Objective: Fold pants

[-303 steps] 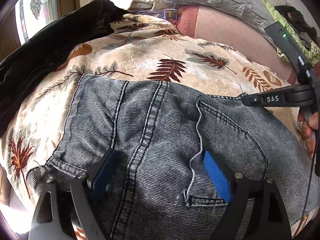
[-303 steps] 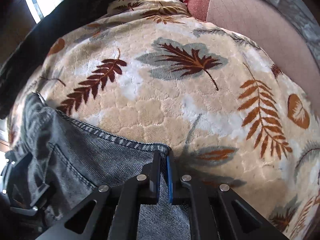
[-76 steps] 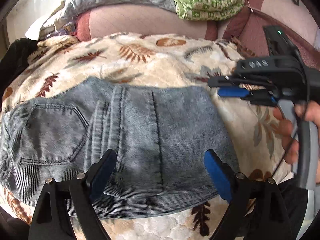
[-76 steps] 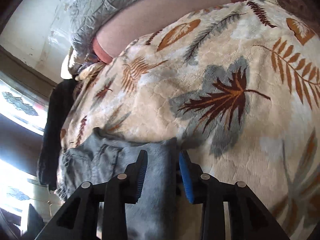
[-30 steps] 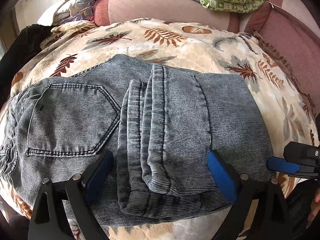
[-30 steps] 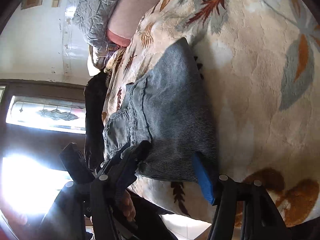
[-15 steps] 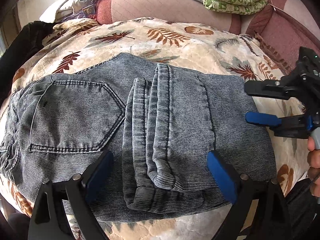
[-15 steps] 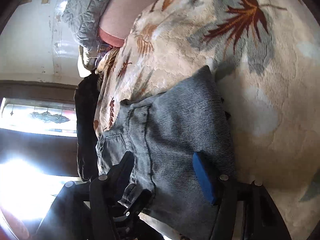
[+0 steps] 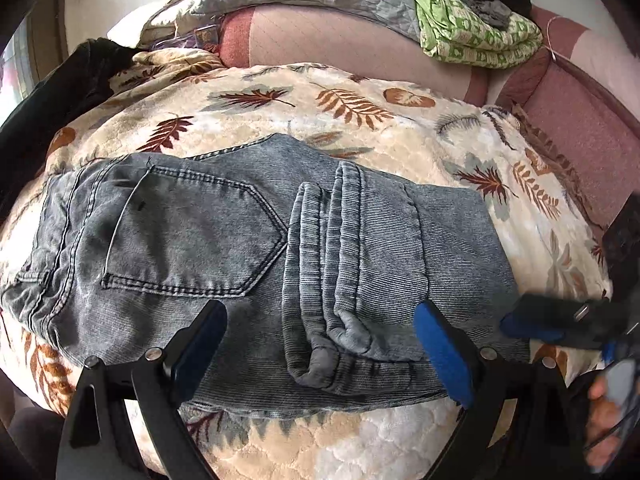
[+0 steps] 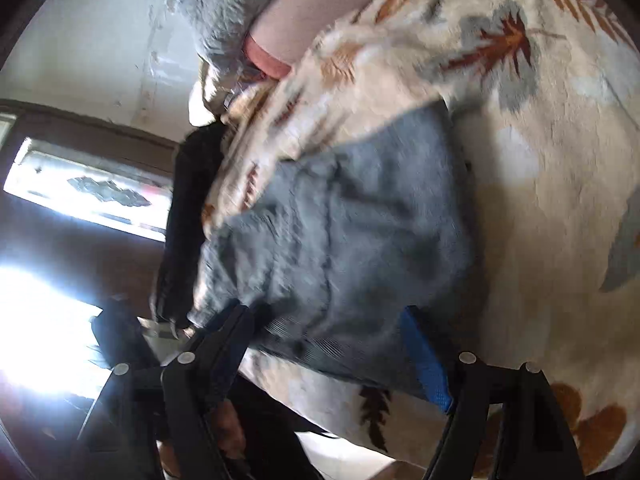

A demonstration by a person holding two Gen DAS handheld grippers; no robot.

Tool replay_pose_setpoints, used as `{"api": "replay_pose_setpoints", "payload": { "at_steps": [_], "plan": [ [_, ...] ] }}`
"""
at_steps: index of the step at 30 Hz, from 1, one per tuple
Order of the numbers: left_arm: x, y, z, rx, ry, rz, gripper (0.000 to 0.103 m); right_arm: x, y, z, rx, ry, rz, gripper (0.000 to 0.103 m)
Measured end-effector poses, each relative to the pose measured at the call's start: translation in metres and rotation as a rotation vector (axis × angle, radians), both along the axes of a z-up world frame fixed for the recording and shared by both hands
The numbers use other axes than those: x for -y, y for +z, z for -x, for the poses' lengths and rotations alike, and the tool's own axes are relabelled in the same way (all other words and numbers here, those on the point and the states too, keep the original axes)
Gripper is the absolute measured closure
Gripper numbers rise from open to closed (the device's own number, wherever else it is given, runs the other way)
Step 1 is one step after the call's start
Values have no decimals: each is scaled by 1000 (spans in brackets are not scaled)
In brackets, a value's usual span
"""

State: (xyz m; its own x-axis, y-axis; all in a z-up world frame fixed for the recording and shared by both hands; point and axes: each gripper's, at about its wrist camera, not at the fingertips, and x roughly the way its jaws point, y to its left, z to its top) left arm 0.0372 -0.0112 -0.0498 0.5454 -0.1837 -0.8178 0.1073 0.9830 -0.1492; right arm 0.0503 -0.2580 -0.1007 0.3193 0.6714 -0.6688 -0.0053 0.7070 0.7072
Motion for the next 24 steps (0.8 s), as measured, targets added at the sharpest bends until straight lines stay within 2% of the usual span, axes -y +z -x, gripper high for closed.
{"api": "replay_pose_setpoints", "payload": {
  "at_steps": [1, 3, 4, 6, 8, 12, 14, 16, 18, 21, 24],
  "plan": [
    [-5, -1, 1, -13, 14, 20, 8, -1, -9, 4, 16, 2, 1, 24],
    [-18, 1, 5, -24, 28, 47, 8, 3, 0, 10, 54, -21, -14, 25],
    [-26, 4, 9, -12, 44, 54, 8, 5, 8, 14, 78, -30, -29, 25],
    [-47, 13, 17, 26, 87, 89, 8, 8, 25, 27, 196, -44, -53, 24],
    [-73, 20, 25, 59, 146, 144, 8, 6, 28, 36, 252, -31, -66, 24],
    [-132, 19, 30, 40, 266, 281, 8, 1, 14, 45, 250, -29, -84, 24],
    [-161, 14, 32, 32, 334, 352, 8, -2, 23, 48, 303, -14, -89, 24],
    [-189, 5, 33, 14, 404, 447, 8, -5, 29, 50, 346, 1, -104, 24],
    [-212, -6, 33, -17, 459, 561, 8, -6, 27, 49, 342, -5, -110, 24],
    [-232, -16, 33, -36, 491, 673, 8, -6, 21, 46, 313, -17, -105, 24],
    [-248, -22, 37, -17, 533, 767, 8, -6, 20, 47, 314, -25, -93, 24]
  ]
}}
